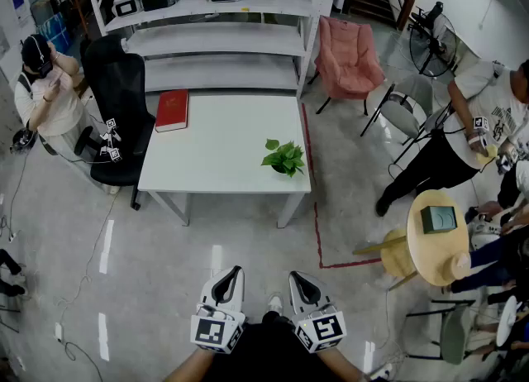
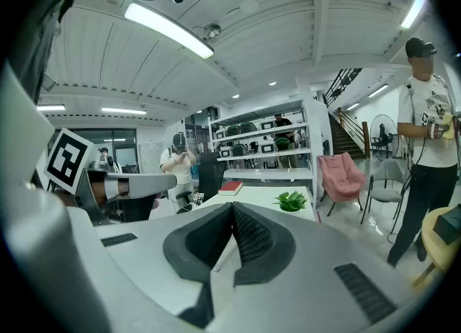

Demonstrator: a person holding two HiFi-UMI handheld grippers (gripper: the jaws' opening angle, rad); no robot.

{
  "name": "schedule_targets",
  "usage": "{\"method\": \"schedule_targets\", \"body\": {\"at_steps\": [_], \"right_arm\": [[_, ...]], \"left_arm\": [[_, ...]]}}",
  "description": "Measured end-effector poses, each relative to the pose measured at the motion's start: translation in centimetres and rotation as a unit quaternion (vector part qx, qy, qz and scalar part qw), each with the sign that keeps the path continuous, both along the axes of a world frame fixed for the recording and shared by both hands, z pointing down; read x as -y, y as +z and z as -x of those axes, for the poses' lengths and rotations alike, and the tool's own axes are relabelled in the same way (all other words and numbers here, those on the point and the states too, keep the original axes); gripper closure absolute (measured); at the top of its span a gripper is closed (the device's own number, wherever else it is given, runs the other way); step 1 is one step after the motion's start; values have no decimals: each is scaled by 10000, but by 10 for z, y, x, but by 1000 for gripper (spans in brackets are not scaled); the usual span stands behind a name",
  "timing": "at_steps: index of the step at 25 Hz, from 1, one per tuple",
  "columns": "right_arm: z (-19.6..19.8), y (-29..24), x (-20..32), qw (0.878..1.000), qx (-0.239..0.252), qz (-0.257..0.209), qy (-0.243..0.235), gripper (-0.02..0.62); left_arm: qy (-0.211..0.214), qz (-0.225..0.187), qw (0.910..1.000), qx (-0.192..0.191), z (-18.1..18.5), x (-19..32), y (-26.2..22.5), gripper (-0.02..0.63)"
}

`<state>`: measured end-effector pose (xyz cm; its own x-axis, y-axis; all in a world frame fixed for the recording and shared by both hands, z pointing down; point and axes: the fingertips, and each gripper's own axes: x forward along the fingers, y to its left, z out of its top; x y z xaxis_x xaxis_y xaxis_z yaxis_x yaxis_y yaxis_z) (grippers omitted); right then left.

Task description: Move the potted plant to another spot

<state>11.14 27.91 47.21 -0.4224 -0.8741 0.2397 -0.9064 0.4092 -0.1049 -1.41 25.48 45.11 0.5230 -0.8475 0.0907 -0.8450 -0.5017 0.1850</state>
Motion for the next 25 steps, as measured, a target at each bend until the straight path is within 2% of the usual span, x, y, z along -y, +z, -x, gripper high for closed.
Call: {"method": "schedule_targets", "body": {"at_steps": [15,25], "right_arm": [[-14,-1,-9,9998,137,-51,-125,583],[-36,4,-7,9991,157,23,-383,583]], "left_arm": [[-70,43,10000,28,-19,-10,4,586],[-229,91,9997,74,-47,-10,6,586]]}}
